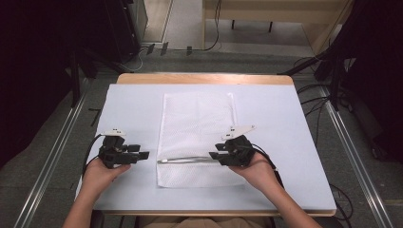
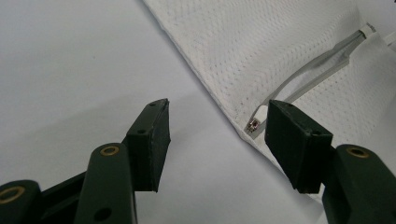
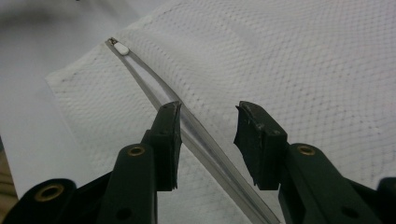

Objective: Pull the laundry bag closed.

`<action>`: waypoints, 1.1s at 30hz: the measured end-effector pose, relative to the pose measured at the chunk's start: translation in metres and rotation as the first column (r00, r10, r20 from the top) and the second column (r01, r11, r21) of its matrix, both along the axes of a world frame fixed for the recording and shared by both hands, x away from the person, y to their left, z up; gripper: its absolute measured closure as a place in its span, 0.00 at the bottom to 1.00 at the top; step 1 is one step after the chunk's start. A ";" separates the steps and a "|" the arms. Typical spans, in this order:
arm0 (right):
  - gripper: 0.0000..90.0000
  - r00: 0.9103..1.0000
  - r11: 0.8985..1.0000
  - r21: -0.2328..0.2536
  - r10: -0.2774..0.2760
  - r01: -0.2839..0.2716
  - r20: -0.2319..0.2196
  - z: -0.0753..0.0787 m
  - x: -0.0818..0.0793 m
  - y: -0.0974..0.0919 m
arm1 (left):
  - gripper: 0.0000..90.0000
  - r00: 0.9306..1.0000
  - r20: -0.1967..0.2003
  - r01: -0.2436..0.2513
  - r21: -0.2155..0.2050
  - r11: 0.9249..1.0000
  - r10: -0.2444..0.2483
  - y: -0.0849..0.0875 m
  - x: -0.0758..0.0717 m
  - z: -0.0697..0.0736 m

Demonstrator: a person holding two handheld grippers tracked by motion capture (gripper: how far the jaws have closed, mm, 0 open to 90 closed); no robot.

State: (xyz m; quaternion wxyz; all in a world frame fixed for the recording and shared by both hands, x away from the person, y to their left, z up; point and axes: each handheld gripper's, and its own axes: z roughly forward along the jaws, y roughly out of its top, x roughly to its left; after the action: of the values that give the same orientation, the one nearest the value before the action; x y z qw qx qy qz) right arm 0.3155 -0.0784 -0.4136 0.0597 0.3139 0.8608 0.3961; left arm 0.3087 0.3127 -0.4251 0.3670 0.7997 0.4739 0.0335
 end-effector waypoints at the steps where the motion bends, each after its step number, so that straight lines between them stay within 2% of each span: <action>1: 0.69 1.000 1.000 0.002 0.008 -0.008 -0.002 0.000 0.000 0.001 | 0.46 1.000 0.000 -0.001 -0.001 1.000 0.001 0.000 0.000 0.000; 10: 0.74 0.999 0.999 0.003 0.034 -0.034 0.004 0.004 0.001 0.015 | 0.46 1.000 0.003 -0.001 -0.004 1.000 0.001 0.000 0.000 0.001; 17: 0.77 0.997 0.997 0.007 0.077 -0.077 -0.003 0.004 0.003 0.035 | 0.46 1.000 0.004 -0.001 -0.004 1.000 0.001 0.000 -0.001 0.000; 24: 0.77 0.994 0.994 0.003 0.106 -0.106 0.006 0.005 0.006 0.050 | 0.46 1.000 0.008 -0.006 -0.003 1.000 0.006 0.001 -0.001 0.000; 28: 0.77 0.993 0.993 0.003 0.116 -0.116 -0.003 0.003 0.009 0.058 | 0.46 1.000 0.007 -0.003 -0.002 1.000 0.003 0.000 0.000 0.000; 33: 0.73 0.993 0.993 0.007 0.119 -0.119 0.005 0.002 0.011 0.066 | 0.46 1.000 0.005 0.000 0.005 1.000 0.000 0.000 0.000 0.000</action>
State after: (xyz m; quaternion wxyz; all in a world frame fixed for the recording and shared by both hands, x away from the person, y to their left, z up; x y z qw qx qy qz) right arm 0.3261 -0.0128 -0.4112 0.0371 0.2615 0.8764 0.4026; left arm 0.3086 0.3127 -0.4253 0.3661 0.8007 0.4728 0.0366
